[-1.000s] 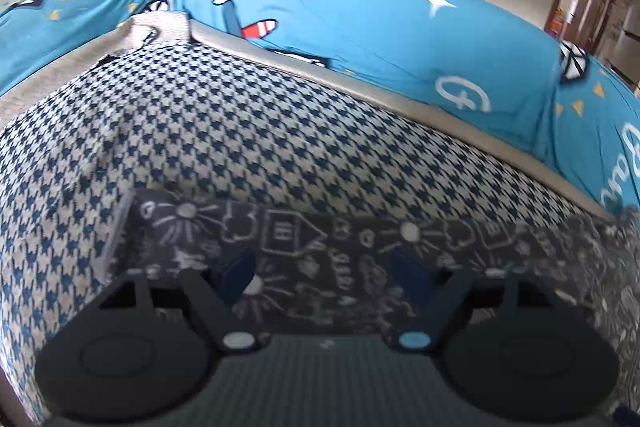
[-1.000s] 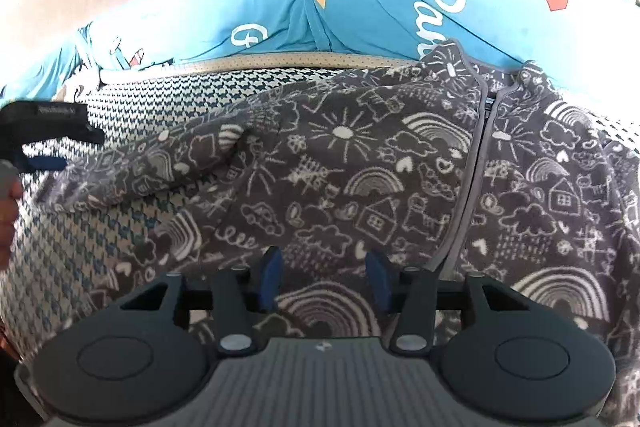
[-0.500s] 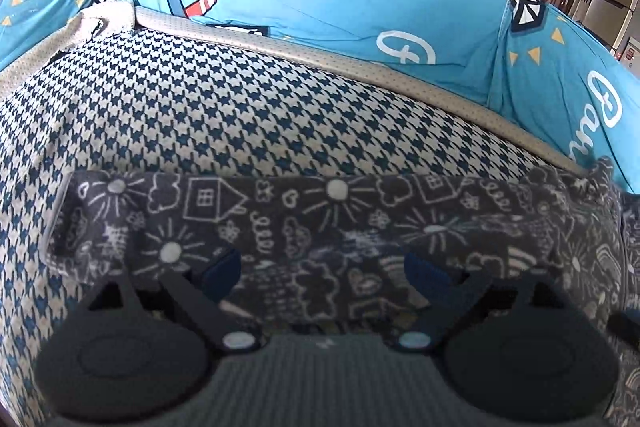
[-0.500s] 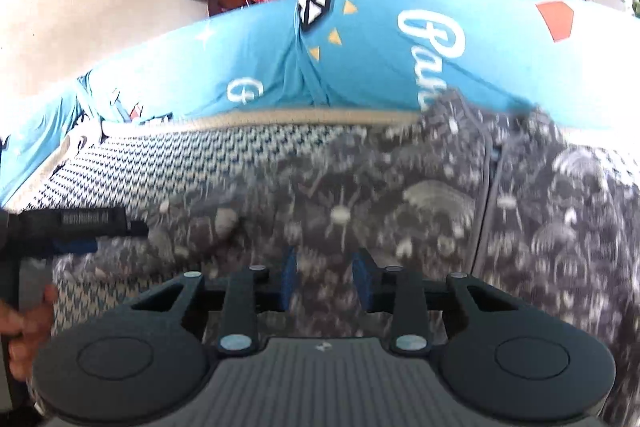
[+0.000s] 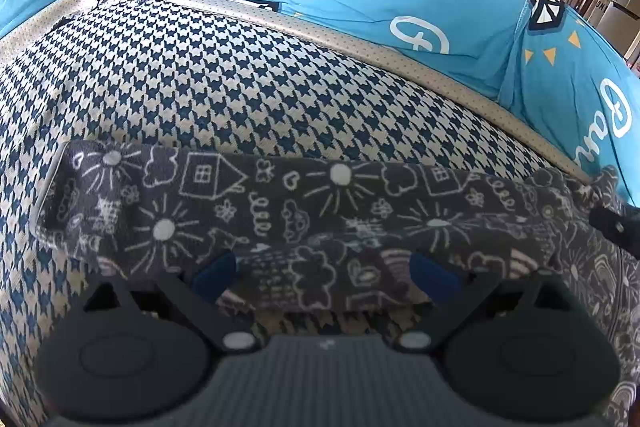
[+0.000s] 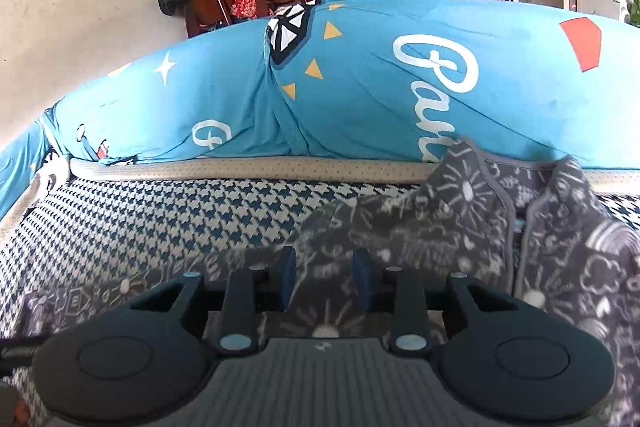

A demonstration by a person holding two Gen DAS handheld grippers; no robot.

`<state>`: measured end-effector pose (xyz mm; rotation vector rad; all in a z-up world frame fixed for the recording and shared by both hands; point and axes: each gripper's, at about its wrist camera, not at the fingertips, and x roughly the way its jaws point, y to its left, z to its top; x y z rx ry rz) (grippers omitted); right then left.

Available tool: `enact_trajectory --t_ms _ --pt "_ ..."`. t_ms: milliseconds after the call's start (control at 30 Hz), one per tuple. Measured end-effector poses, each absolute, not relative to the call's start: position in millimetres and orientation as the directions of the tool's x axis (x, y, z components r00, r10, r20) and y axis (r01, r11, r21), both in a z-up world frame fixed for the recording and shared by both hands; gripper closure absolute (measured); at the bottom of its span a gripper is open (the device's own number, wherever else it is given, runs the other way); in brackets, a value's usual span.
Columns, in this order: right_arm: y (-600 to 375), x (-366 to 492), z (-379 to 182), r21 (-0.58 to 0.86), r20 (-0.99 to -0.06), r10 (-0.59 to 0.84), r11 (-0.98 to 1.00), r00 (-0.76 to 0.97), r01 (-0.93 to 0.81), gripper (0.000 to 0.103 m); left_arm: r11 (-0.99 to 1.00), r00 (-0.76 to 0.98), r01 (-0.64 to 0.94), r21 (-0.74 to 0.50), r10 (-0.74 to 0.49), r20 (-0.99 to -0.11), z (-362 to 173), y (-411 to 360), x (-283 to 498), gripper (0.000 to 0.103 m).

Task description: Fold clothes

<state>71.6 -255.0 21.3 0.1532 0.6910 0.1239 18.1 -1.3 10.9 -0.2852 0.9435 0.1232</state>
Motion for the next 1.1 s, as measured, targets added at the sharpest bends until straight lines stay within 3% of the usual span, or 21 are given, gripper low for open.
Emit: enact_trajectory --t_ms 267,400,500,567,633,700,1000,1100 --pt "-248 115 3 0.135 -0.655 0.120 0.990 0.746 -0.041 0.070 0.956 0.567 -0.222 -0.191 -0.033 -0.823 7 -3 17 0.005" --pt "-241 132 -6 0.086 -0.679 0.108 0.994 0.727 -0.067 0.061 0.958 0.558 -0.216 -0.187 -0.036 -0.829 4 -5 19 0.004" --pt "-236 141 -14 0.065 -0.707 0.108 0.994 0.699 -0.087 0.060 0.960 0.545 -0.211 -0.184 -0.041 -0.837 1 -8 19 0.004" --pt "-232 143 -18 0.033 -0.706 0.100 0.994 0.701 -0.109 0.063 0.962 0.539 -0.205 -0.179 -0.042 -0.841 -1 -10 19 0.004" --pt "-229 145 -18 0.013 -0.702 0.095 0.993 0.706 -0.121 0.082 0.965 0.535 -0.196 -0.172 -0.041 -0.844 -3 -13 19 0.003" --pt "-230 144 -15 0.014 -0.682 0.099 0.992 0.725 -0.122 0.092 0.967 0.530 -0.191 -0.166 -0.041 -0.847 -4 -15 19 0.003" --pt "-241 147 -14 0.139 -0.607 0.121 0.989 0.785 -0.046 0.094 0.972 0.523 -0.190 -0.137 -0.018 -0.852 -10 -23 24 0.001" --pt "-245 149 -18 0.185 -0.595 0.124 0.983 0.794 -0.014 0.089 0.970 0.524 -0.208 -0.126 0.002 -0.852 -10 -21 27 0.001"
